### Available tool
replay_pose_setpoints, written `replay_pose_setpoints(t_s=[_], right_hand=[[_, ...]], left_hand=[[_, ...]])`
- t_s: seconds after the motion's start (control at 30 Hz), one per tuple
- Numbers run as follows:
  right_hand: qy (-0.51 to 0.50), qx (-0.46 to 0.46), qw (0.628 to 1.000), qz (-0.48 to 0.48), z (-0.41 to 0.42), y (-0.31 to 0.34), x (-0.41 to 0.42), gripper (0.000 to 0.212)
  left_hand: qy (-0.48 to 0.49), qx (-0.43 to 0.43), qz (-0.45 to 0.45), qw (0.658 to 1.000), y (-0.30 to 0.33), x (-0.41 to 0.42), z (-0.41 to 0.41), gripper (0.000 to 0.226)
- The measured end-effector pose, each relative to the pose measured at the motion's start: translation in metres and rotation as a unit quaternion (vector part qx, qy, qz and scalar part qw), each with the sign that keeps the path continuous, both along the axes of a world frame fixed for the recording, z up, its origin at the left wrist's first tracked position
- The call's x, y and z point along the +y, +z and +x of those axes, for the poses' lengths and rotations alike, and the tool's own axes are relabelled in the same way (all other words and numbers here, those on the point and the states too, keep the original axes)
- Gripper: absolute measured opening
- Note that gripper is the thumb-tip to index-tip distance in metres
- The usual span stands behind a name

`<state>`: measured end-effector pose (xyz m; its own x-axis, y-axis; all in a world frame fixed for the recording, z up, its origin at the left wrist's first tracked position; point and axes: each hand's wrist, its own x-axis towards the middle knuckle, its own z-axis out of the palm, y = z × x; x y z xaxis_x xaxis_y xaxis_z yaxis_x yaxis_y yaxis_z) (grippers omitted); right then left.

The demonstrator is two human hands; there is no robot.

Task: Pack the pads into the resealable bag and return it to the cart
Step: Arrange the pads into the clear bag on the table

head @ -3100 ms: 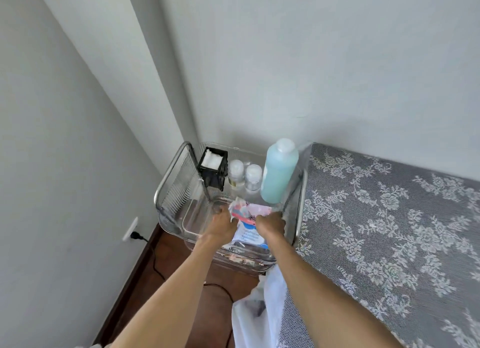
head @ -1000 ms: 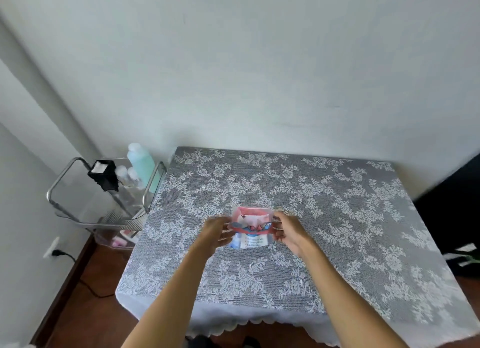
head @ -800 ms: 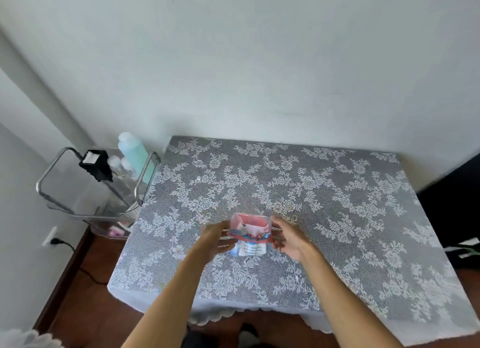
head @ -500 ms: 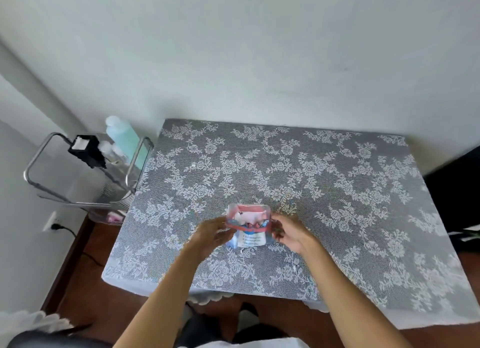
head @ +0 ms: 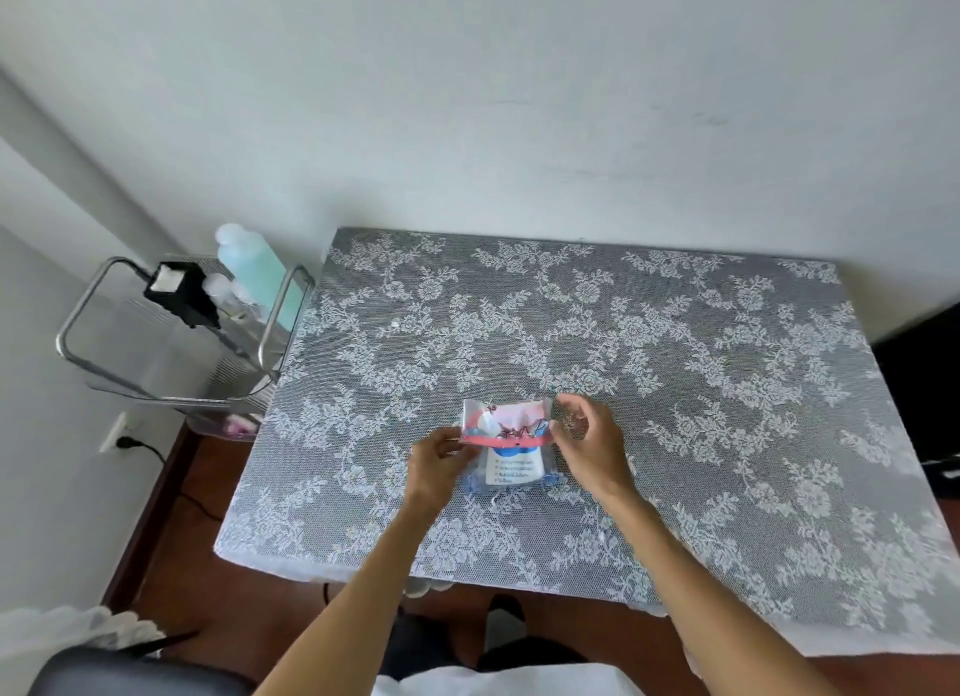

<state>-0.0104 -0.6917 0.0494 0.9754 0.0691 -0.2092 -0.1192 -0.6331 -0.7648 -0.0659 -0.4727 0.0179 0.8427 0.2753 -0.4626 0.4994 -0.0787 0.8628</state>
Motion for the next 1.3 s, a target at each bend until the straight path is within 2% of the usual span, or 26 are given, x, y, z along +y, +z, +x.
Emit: replay_pose_setpoints(t_s=[0.07,0.1,0.23,0.4,0.6,0.9,0.97,1.07,1.17,1.23,1.3], right_hand=[[0.059,-0.144,0.986,-0.067,-0.004,0.001,0.005,0.026],[0.105,-0.187,0.972,-0.096,-0.007,0.001,0.009,0.025],[0.222,-0.234,0.927,-0.191,-0.012,0.001,0.026,0.033],[0.261,-0.221,0.907,-0.244,-0.009,-0.001,0.045,0.036],[0.255,-0.232,0.901,-0.264,-0.002,-0.002,0.051,0.023],[0.254,-0.175,0.927,-0.214,0.014,0.006,0.057,0.021],[0.256,-0.181,0.929,-0.196,0.012,0.004,0.053,0.031],[0.213,-0.184,0.943,-0.176,0.005,-0.001,0.035,0.059],[0.164,-0.13,0.965,-0.159,-0.004,-0.01,0.012,0.087],[0.147,-0.072,0.977,-0.134,-0.009,-0.016,0.004,0.091],[0.134,-0.02,0.985,-0.105,-0.013,-0.018,0.003,0.089]], left_hand=[[0.007,0.003,0.004,1.0,0.0,-0.001,0.0,0.028],[0.008,0.002,0.003,1.0,0.0,-0.002,0.0,0.029],[0.016,-0.012,-0.014,1.0,0.002,-0.004,-0.001,0.035],[-0.004,-0.041,0.01,0.999,0.005,-0.006,-0.003,0.036],[-0.006,-0.061,-0.004,0.998,0.002,-0.005,-0.007,0.036],[-0.006,-0.069,0.038,0.997,0.0,-0.002,-0.016,0.03],[-0.009,-0.076,0.049,0.996,-0.002,0.0,-0.017,0.031],[-0.009,-0.077,0.045,0.996,-0.005,0.005,-0.017,0.04],[-0.025,-0.081,0.043,0.995,-0.007,0.01,-0.019,0.056],[-0.053,-0.077,0.061,0.994,-0.009,0.012,-0.022,0.064],[-0.083,-0.078,0.086,0.99,-0.01,0.013,-0.024,0.062]])
